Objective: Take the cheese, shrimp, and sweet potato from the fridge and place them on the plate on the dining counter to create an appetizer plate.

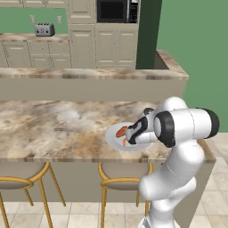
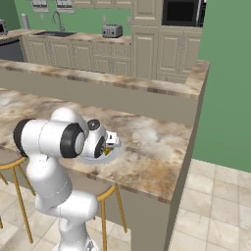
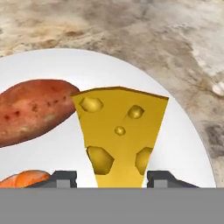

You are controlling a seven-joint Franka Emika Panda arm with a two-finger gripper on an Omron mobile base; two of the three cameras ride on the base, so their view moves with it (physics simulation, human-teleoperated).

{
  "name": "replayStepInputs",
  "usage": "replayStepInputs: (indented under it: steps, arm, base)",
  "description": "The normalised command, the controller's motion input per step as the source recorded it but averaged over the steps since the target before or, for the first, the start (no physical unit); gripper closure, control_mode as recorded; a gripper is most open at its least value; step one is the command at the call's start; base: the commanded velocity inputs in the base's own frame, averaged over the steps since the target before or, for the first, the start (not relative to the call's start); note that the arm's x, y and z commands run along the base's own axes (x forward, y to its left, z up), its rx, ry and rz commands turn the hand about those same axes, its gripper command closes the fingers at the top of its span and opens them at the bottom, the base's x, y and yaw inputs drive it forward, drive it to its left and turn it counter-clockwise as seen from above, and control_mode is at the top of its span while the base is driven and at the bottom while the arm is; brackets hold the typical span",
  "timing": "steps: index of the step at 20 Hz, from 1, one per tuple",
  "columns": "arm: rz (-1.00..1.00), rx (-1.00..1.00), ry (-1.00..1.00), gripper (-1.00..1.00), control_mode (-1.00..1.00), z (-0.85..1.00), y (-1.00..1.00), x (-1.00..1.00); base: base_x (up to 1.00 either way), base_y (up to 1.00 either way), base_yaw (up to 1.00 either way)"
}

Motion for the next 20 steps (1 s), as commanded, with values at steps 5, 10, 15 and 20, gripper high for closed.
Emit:
replayStepInputs:
  steps: [5,10,15,20]
  arm:
    - [-0.07,0.0,0.01,-1.0,-1.0,0.52,-0.31,-0.42]
    - [-0.09,0.0,-0.01,-1.0,-1.0,1.0,-0.35,-1.0]
    - [-0.03,0.0,-0.01,-1.0,-1.0,1.0,-0.22,-1.0]
    - [0.0,-0.03,0.0,-1.0,-1.0,1.0,0.14,-0.98]
  base:
    - [0.0,0.0,0.0]
    - [0.0,0.0,0.0]
    - [0.0,0.0,0.0]
    - [0.0,0.0,0.0]
